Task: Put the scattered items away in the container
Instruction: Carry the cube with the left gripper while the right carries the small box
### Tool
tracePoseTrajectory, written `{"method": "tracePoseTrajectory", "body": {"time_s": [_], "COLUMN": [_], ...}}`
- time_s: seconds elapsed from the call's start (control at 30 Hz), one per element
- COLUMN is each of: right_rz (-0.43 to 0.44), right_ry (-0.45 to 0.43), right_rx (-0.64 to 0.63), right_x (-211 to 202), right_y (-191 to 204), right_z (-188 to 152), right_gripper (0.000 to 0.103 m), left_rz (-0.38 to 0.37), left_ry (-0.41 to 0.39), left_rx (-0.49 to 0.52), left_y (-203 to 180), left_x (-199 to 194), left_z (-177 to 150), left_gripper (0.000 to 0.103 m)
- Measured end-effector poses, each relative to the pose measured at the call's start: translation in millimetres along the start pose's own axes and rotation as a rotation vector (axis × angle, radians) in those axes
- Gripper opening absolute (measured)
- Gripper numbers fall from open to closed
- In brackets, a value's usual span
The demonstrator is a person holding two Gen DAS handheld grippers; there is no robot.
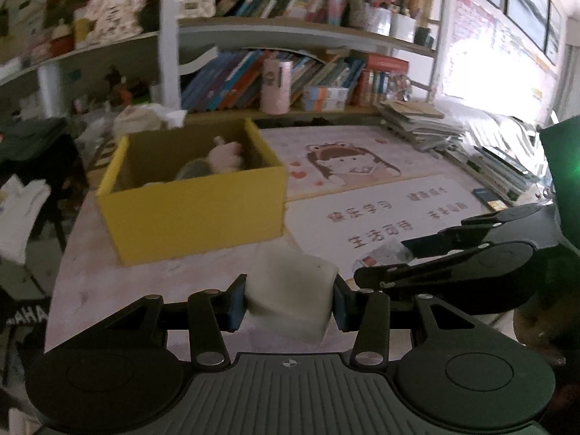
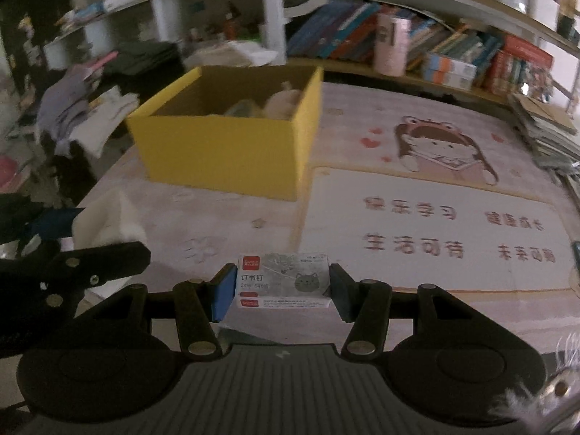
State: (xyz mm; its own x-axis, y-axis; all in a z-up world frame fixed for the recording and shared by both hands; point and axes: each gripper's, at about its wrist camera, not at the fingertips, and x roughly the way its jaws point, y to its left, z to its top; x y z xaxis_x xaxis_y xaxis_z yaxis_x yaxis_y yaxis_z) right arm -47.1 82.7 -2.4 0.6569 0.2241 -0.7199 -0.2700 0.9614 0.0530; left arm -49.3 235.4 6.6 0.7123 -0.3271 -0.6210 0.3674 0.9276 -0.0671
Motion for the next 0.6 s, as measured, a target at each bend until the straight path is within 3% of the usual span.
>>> {"method": "tracePoseTrajectory", "body": {"time_s": [0.33,0.6], "right_rz": [0.060,0.088], "right_ry": [-0.004,0.001], "right_rx": [-0.063,-0.080], "right_x": [7.6,16.3], "right_y": [39.6,54.3], "right_z": [6.5,12.3], "right_gripper": [0.052,0.052], "left_rz": [0.075,0.089], "left_ry": [0.001,0.009], "left_rx": [-0.057,-0.055], "left_y": [34.4,45.9], "left_x": [-18.5,-19.8], "left_z": [-14.7,-16.5], "left_gripper": [0.044,0.044]}}
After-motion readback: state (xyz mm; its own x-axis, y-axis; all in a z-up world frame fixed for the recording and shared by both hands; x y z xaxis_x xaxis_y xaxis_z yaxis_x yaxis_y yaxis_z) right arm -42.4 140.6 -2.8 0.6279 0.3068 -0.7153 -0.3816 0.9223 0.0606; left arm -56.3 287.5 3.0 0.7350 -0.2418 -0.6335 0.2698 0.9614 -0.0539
